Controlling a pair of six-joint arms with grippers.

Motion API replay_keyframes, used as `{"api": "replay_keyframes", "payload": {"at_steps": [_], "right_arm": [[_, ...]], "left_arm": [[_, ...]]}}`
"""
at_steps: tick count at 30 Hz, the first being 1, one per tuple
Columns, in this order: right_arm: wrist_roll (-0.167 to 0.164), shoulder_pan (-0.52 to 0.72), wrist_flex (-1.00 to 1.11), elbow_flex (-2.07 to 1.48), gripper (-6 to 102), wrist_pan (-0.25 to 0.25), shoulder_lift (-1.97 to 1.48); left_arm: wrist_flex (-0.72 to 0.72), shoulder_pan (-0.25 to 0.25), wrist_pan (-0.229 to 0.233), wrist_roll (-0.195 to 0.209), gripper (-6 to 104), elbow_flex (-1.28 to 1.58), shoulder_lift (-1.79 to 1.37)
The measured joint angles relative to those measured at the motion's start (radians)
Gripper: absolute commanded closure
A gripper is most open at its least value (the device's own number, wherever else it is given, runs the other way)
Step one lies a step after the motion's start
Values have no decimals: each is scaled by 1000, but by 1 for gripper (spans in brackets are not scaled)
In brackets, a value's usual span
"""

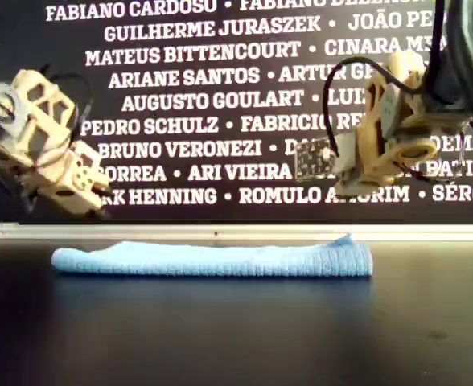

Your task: Fold a cloth

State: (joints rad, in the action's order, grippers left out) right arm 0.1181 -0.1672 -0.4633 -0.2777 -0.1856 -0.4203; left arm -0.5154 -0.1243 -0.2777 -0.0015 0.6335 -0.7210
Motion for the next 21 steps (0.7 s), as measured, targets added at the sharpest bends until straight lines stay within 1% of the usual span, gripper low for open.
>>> {"api": "replay_keyframes", "payload": {"at_steps": [2,5,9,11,12,13,15,16,17,18,19,20,21], "right_arm": [[14,0,-64,0,53,0,-81],[18,0,-229,2,53,0,-276],[26,-5,-571,5,53,0,-574],[26,-8,-764,6,52,0,-689],[18,-3,-833,5,52,-11,-732],[20,6,-882,6,52,9,-769],[26,40,-919,3,52,23,-851],[23,55,-923,2,52,32,-900],[28,60,-923,-5,52,43,-968],[29,60,-923,-21,52,51,-1051],[29,48,-923,-48,53,55,-1147],[25,44,-923,-77,53,43,-1249],[18,48,-923,-112,53,44,-1353]], "left_arm": [[-98,0,0,0,42,37,-98],[-291,0,0,0,42,107,-325],[-561,0,0,0,42,164,-689],[-689,0,0,8,42,181,-870],[-750,0,0,32,42,187,-946],[-811,0,0,41,42,192,-1017],[-923,0,0,87,42,199,-1138],[-968,2,0,109,42,209,-1189],[-996,6,0,121,42,227,-1246],[-1006,20,0,135,42,252,-1304],[-1012,48,0,144,42,281,-1368],[-1015,81,-3,149,42,313,-1439],[-1017,118,-6,155,42,351,-1511]]}}
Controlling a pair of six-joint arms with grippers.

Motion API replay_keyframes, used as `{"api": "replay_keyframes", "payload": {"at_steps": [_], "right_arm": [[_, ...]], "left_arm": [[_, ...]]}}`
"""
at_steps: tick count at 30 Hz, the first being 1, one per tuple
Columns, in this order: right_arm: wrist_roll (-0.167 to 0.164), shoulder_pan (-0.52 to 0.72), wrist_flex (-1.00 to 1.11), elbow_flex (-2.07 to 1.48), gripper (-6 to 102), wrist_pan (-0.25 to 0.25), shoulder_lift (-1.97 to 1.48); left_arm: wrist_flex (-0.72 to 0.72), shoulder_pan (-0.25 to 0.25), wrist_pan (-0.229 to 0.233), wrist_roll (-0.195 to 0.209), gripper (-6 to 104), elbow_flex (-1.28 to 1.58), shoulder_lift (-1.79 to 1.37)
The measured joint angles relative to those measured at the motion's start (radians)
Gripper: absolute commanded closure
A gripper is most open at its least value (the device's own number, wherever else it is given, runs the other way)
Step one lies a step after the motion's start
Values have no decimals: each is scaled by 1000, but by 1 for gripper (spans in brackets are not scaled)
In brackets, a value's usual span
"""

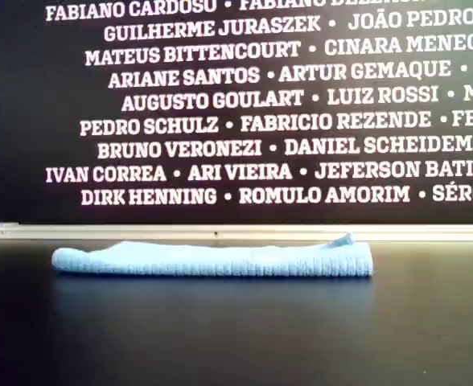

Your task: Fold a cloth

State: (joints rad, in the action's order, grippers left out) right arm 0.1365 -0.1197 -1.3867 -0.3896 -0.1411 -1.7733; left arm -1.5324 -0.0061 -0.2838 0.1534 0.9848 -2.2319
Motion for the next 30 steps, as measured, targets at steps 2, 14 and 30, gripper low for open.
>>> {"api": "replay_keyframes", "payload": {"at_steps": [2,14,30], "right_arm": [[14,20,0,-87,53,23,-209],[-6,12,115,-911,52,51,-862],[-11,11,1147,-2256,53,225,-902]], "left_arm": [[-8,61,-3,6,42,80,-161],[106,103,-11,-14,42,670,-601],[1250,104,-5,-64,43,1761,-581]]}}
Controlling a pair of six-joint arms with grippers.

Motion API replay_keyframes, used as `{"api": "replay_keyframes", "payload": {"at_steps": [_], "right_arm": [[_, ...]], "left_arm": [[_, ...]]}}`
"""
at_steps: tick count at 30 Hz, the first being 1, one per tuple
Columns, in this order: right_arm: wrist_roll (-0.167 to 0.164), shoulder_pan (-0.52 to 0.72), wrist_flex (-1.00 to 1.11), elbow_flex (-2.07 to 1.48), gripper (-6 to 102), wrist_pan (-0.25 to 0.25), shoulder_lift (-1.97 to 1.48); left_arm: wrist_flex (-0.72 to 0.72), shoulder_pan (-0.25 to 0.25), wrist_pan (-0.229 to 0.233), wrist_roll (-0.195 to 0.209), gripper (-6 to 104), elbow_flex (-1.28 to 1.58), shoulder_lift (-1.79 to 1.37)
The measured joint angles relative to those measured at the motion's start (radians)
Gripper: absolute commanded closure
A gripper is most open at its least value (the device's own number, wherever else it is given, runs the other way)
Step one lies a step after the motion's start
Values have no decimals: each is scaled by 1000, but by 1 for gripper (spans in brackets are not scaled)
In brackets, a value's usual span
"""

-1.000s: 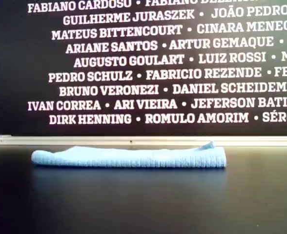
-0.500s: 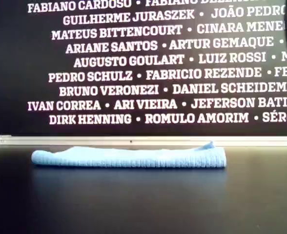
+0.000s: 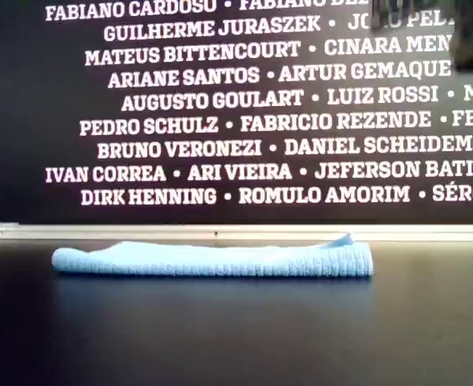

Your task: Fold a cloth

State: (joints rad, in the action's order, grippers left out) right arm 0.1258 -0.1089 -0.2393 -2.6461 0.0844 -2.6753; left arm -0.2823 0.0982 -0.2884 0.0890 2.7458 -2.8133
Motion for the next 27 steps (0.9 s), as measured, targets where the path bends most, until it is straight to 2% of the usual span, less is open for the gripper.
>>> {"api": "replay_keyframes", "payload": {"at_steps": [3,5,7,11,13,16,23,27], "right_arm": [[0,0,60,-147,53,0,0],[0,0,71,-235,53,0,-9],[0,0,74,-296,53,0,-12],[0,-3,78,-337,52,0,-18],[0,-8,78,-348,52,0,-18],[0,-14,91,-357,52,0,-8],[0,-14,95,-357,52,-17,40],[0,-46,95,-272,52,-17,201]], "left_arm": [[29,0,0,-3,43,114,0],[29,0,6,-31,43,172,0],[35,0,8,-78,43,225,-3],[40,0,8,-207,43,275,-2],[40,2,5,-239,42,275,-3],[40,2,2,-256,42,275,-3],[43,2,2,-256,42,275,60],[43,0,3,-256,42,193,190]]}}
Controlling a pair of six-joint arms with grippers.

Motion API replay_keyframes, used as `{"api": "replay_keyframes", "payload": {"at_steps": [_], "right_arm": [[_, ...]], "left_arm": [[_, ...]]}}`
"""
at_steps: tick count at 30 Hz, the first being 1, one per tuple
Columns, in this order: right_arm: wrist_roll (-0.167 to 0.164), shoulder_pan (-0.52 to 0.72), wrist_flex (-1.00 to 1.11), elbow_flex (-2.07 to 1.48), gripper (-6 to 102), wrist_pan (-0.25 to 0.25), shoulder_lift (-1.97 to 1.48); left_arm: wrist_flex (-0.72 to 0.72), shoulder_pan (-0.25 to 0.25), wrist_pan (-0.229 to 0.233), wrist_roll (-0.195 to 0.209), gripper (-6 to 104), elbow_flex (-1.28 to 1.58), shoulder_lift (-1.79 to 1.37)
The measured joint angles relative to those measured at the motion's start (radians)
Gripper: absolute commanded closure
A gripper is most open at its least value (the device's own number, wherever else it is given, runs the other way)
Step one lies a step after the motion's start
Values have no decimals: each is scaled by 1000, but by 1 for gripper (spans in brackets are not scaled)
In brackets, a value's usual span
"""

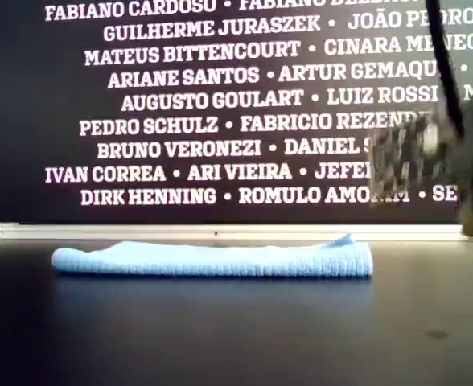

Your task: Fold a cloth

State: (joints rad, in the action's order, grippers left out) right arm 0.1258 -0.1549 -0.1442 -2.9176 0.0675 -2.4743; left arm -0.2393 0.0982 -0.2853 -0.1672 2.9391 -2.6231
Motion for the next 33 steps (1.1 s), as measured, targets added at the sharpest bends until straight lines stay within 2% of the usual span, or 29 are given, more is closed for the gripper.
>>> {"api": "replay_keyframes", "payload": {"at_steps": [2,4,8,11,12,17,21,22,25,26,28,33], "right_arm": [[0,-9,0,98,48,-12,138],[2,-3,0,233,40,-2,314],[2,-15,0,505,24,-3,699],[9,-21,0,629,18,-34,870],[9,-23,0,655,16,-43,891],[9,-25,0,718,15,-63,939],[2,-87,2,718,15,-63,986],[2,-95,2,750,15,-78,1006],[2,-83,2,879,15,-64,1091],[12,-83,2,928,15,-63,1124],[-5,-98,2,1008,15,-63,1195],[-3,-94,2,1135,16,-64,1289]], "left_arm": [[0,-34,8,0,40,-94,109],[0,-78,8,0,34,-206,249],[0,-163,8,0,11,-449,611],[3,-199,8,0,-3,-601,841],[5,-207,8,0,-4,-641,894],[8,-219,8,0,-2,-801,1072],[8,-221,5,0,-2,-923,1189],[8,-221,5,0,-2,-956,1212],[8,-221,5,0,-2,-1054,1290],[8,-221,5,0,-2,-1085,1312],[8,-221,5,0,-1,-1140,1344],[8,-221,8,0,-1,-1238,1411]]}}
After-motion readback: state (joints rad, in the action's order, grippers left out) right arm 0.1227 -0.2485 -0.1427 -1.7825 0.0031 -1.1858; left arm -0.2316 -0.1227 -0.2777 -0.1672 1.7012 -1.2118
